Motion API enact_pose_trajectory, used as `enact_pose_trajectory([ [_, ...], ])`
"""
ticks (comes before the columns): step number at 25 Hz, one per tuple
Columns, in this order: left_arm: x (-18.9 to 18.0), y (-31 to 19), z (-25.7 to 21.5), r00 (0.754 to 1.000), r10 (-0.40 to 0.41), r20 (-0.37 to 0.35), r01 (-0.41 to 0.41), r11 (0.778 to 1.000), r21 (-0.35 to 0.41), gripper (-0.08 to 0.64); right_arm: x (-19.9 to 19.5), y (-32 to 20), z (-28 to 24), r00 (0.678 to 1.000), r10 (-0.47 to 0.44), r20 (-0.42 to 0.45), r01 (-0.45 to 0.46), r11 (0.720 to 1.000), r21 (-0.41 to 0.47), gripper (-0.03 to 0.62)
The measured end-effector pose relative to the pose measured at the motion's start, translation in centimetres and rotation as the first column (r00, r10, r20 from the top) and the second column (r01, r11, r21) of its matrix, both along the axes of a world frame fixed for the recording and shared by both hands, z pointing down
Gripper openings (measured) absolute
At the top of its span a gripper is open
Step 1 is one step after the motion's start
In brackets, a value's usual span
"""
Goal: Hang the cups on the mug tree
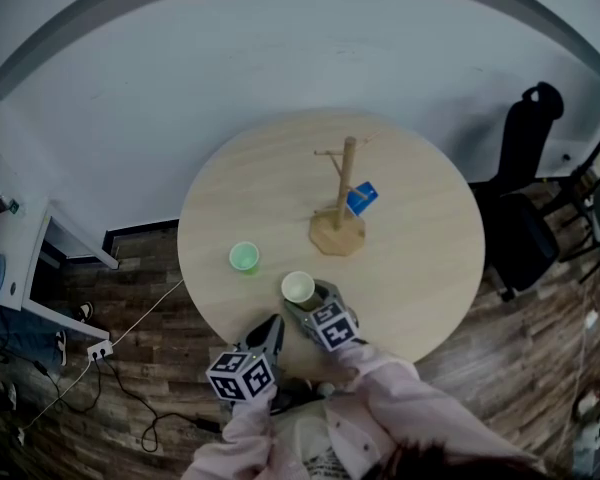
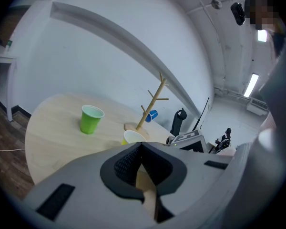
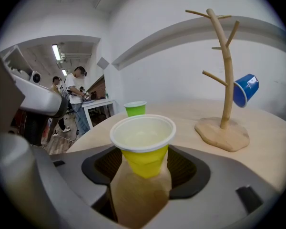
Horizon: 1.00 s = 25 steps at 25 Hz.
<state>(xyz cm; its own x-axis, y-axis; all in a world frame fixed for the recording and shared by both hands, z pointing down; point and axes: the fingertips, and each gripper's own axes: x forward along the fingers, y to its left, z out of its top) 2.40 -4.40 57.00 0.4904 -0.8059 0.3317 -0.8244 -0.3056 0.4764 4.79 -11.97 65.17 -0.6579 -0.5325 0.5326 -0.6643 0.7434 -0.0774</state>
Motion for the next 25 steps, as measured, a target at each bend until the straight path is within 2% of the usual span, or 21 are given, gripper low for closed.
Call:
enact_pose_trajectory([
  [14,0.7,0.1,-0.2,1.000,0.020,0.000,-0.020,1.000,0.007,0.002,1.0,0.2,-0.4,1.000,0.007,0.004,-0.007,1.000,0.004,0.279],
  [25,1.0,-0.4,-0.8,0.999,0.040,-0.008,-0.040,0.999,0.026,0.002,2.6,-0.2,-2.0,0.996,0.068,0.050,-0.070,0.997,0.025,0.278],
])
